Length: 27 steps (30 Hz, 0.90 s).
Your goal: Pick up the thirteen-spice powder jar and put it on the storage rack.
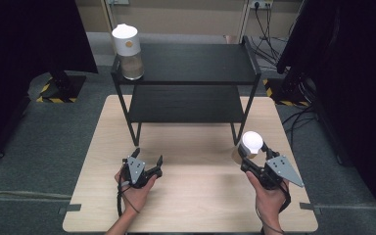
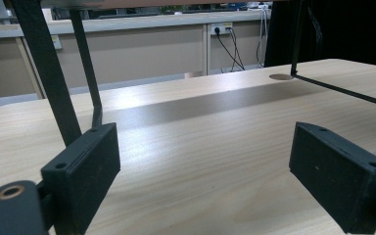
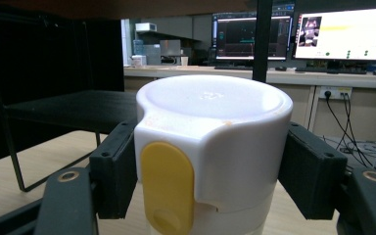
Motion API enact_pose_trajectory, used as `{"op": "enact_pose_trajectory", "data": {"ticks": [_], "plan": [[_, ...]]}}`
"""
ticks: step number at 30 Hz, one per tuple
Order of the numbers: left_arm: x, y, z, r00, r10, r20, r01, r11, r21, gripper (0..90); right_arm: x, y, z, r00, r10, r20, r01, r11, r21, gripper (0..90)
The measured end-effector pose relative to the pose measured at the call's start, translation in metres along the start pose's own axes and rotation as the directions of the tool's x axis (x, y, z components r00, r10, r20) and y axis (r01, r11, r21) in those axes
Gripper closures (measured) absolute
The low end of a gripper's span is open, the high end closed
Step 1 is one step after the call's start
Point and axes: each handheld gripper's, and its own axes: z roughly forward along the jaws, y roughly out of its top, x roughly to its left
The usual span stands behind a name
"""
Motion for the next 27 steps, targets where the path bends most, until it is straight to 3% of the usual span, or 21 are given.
{"op": "enact_pose_trajectory", "data": {"ticks": [27], "plan": [[-0.001, 0.000, 0.000, 1.0000, 0.005, -0.001, -0.005, 1.0000, -0.002, 11.6, 0.005, 0.025, 0.010, 0.9999, -0.006, -0.008, 0.005, 0.996, -0.089, 30.9]]}}
